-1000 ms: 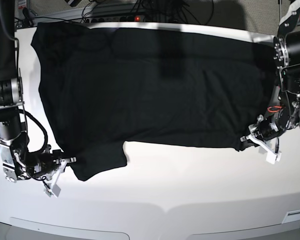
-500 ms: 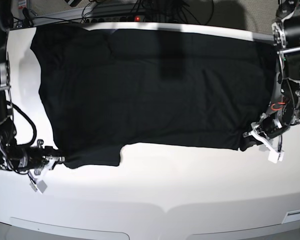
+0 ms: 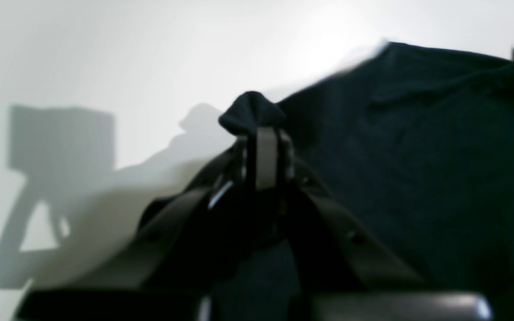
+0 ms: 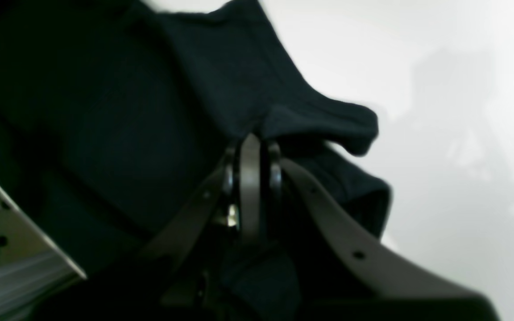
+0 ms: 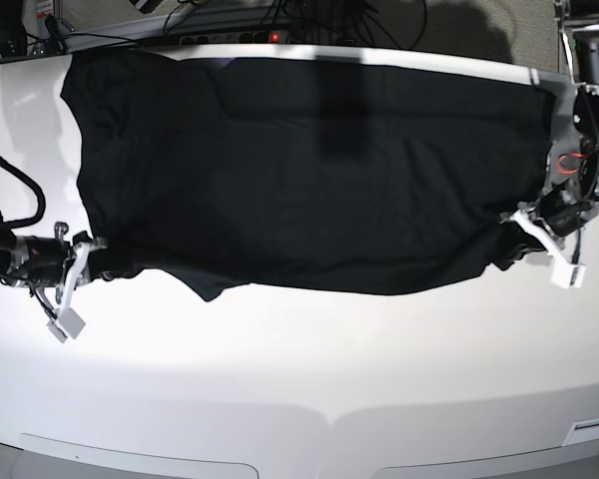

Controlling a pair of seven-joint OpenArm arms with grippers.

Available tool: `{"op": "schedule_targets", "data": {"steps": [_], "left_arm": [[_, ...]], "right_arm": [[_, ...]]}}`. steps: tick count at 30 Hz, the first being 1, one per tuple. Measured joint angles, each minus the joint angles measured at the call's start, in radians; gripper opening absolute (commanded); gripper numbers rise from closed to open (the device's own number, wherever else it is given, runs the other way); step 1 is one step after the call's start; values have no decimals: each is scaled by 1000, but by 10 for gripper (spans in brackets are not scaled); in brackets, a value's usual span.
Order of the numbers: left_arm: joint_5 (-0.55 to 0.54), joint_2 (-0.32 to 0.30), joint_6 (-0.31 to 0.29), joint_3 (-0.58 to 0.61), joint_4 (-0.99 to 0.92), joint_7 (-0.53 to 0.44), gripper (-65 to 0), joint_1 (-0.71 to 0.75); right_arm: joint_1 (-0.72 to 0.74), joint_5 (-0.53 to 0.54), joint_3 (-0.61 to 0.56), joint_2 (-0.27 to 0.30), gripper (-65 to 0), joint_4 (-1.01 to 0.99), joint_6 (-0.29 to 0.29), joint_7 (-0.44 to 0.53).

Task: Fold the T-shirt properly
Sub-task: 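Lift the hem and fold it over toward the collar with both grippers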

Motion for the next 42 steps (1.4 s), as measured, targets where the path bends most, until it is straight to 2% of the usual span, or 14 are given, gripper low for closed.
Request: {"op": "schedule_targets", "data": {"steps": [8,16,21,29,34,37,42], "left_arm": [[-1,-12,-1,-103,124,3,-650,135],[-5,-13,-4,-162,294,2,-650,249],[-7,-10,-5,-187,321,3,-650,309],[-44,-10,-8,-200,323,34,-650,386],[-37,-10,-9,-200,324,31,-650,422],[9,-10,-9,-200,324,33,-650,434],[42,-10,-9,-200,324,32,-650,438]], "right_arm": [[-257,1,264,-1,-650,192,-34,-34],[-492,2,466,-3,-650,301,-45,-53],[-621,3,576,-16,-650,334,-45,-56],[-758,-24,636,-17,-650,340,-45,-56],[-765,-130,636,-93,-650,339,-45,-29],[-765,-192,636,-145,-650,339,-45,-9],[-764,-299,636,-187,-650,338,-45,-3]]}}
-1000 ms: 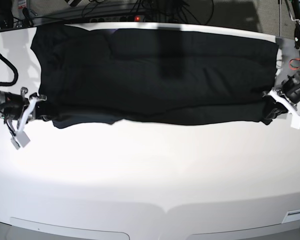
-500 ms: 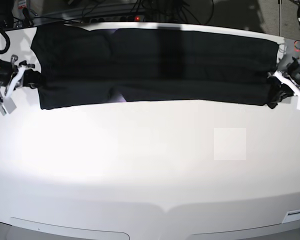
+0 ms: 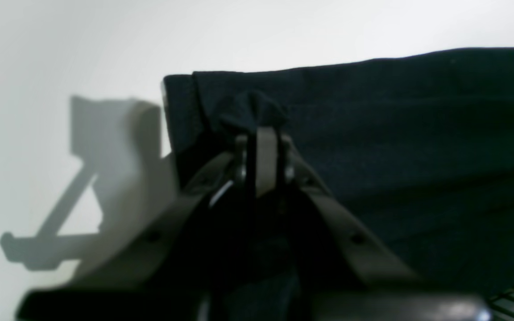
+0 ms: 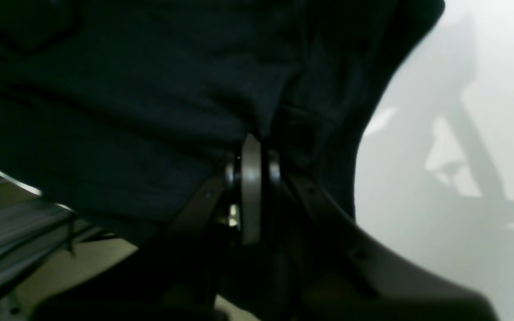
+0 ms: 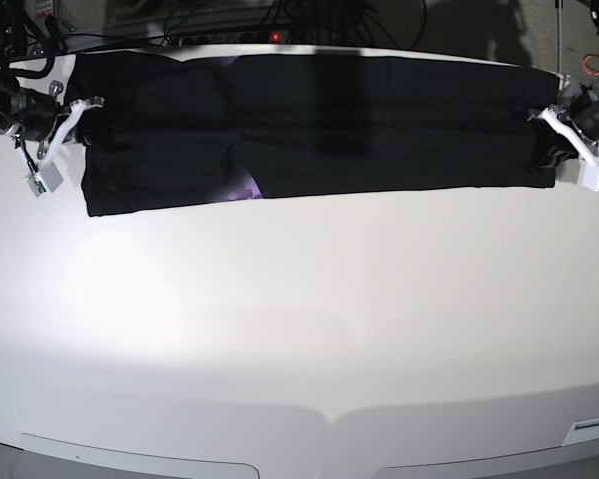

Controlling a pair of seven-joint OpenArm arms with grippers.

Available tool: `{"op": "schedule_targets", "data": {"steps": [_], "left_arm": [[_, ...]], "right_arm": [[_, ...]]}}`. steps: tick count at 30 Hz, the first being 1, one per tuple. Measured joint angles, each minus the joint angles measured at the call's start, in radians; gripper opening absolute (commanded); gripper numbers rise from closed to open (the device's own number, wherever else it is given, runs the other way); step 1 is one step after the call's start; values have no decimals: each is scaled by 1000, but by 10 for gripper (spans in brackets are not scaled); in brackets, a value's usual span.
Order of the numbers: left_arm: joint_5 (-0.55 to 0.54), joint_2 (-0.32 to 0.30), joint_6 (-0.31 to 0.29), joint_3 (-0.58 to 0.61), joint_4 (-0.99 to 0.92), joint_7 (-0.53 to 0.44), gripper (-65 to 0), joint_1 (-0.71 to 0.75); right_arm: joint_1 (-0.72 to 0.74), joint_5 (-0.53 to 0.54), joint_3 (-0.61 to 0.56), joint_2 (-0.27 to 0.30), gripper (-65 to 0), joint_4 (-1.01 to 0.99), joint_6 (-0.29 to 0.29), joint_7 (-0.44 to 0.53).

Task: Fold the T-shirt properly
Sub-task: 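Lift the hem and fold it over toward the collar with both grippers, then lay the folded hem down and open both grippers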

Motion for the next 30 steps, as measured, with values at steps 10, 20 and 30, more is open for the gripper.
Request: {"op": "schedule_targets", "data": {"steps": [10,20,30], "left_arm": [[3,-1,1,0,0,0,-446,0],[-23,-6,1,0,0,0,-315,0],[-24,-19,16,0,-35,7,-315,-1]], "right_arm": [[0,-18,0,-6,-442,0,0,0],[0,-14,0,-6,-383,0,0,99],[0,35,0,-6,-383,0,0,101]]}}
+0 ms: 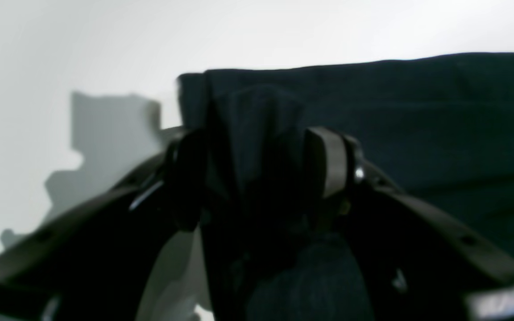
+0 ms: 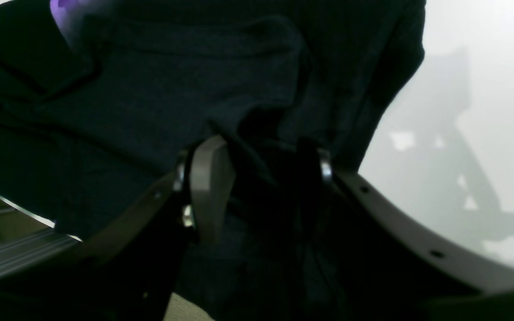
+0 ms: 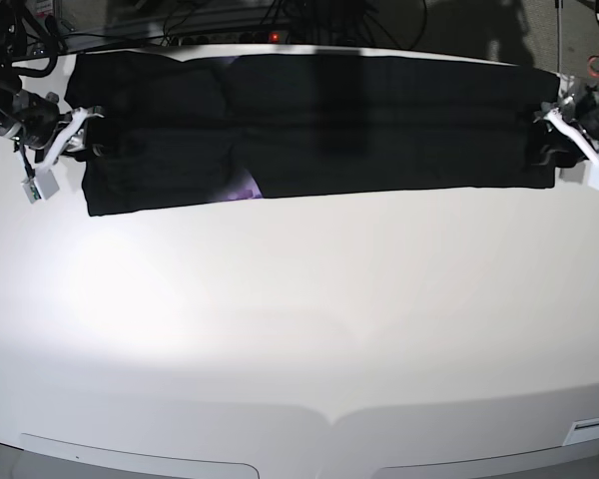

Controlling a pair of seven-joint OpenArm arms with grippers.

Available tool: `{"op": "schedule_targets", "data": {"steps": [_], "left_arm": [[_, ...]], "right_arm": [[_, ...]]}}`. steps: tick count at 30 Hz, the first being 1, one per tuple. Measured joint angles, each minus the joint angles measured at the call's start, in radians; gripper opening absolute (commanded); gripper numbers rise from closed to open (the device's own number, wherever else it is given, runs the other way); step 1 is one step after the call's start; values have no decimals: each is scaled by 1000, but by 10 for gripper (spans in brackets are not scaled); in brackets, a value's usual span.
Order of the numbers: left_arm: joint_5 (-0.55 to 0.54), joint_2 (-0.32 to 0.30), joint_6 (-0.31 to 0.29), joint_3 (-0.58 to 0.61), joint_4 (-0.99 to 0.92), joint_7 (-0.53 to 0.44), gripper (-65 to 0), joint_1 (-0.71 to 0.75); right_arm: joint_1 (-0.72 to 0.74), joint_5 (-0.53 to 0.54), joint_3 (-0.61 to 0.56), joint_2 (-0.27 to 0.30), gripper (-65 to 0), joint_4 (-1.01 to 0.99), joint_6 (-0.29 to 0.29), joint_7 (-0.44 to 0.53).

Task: Fold the T-shirt properly
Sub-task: 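Lay the folded hem down and open both grippers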

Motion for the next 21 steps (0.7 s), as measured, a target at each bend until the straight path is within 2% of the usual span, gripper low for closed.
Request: {"op": "schedule_targets", "data": {"steps": [5,12,13,16,18,21], "left_arm": [[44,0,-10,-3,-124,-122,-315,0],[5,-2,-16,-3,-171,-146,-315,-10],[-31,-3,-19,-3,-176,-124,-315,-11],[-121,-6,-105,-9,-185,-26,-331,-13],[-205,-9,-108,-9,-187,55,-377,-13],[-288,-7,-114,-8,-192,132,-484,-12]], "right_arm": [[0,1,0,0,-383,0,0,0],[0,0,0,0,-383,0,0,0],[0,0,0,0,-383,0,0,0],[0,0,0,0,-383,0,0,1],[3,0,0,0,-383,0,0,1],[16,0,0,0,-383,0,0,1]]}}
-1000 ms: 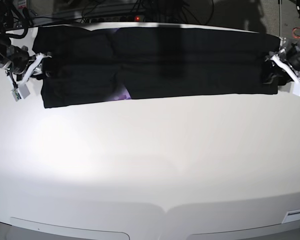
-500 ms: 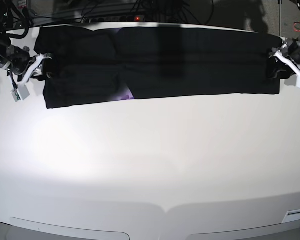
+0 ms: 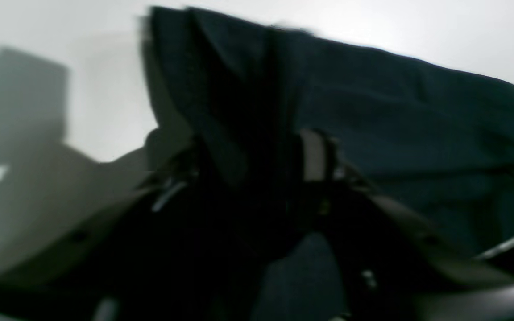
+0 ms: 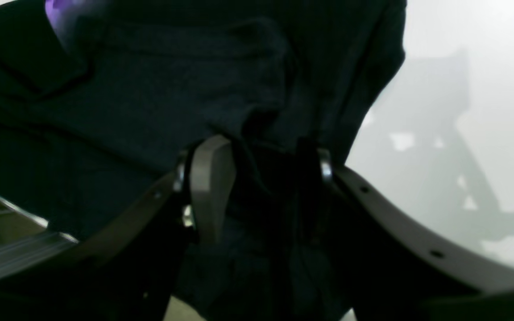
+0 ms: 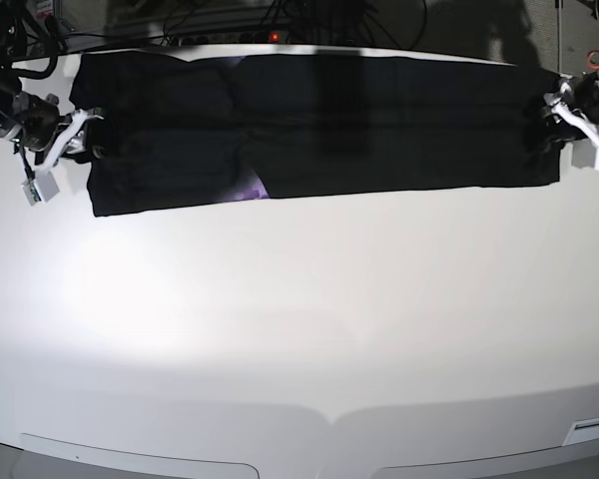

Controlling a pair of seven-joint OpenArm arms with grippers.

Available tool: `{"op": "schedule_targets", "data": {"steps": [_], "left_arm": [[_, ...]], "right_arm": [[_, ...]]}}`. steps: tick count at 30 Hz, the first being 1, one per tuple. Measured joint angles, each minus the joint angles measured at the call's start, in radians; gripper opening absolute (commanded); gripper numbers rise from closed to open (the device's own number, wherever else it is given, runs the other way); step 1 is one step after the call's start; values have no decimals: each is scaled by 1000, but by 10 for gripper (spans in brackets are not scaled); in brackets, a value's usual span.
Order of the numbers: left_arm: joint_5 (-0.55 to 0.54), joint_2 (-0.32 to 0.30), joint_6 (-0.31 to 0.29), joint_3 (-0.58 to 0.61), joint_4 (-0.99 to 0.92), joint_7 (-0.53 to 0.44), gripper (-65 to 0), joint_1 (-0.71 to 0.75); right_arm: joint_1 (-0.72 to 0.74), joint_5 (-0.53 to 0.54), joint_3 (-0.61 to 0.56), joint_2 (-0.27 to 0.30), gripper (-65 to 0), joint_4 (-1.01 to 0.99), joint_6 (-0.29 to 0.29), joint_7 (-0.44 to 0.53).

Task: Fold the T-shirt properly
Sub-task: 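Lay the folded hem down and open both grippers, then move both grippers inward to the ends of the folded strip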

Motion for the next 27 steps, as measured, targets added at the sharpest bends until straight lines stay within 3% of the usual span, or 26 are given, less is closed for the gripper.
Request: {"op": "schedule_targets", "data": {"steps": [3,4,11,15,18,22,27], "left_arm": [[-3,4,0,2,-2,-10,-635,2],[-3,4,1,2,-2,-24,-650,3],[57,-60,9,8,-6,-101,-650,4],[137,-117,81,8,-6,-161,-650,2],[171,-152,117,8,-6,-178,-650,2],[174,-192,121,8,-6,-185,-650,2],[196,-253,222,10,-6,-189,-650,2]], "right_arm": [[14,0,0,0,-383,0,0,2],[14,4,0,0,-383,0,0,3],[16,84,-24,0,-383,0,39,0],[14,82,-72,-11,-383,39,42,4],[17,52,-119,-54,-383,95,45,34],[16,-26,-196,-116,-383,146,45,76],[37,-108,-277,-200,-383,154,45,81]]}}
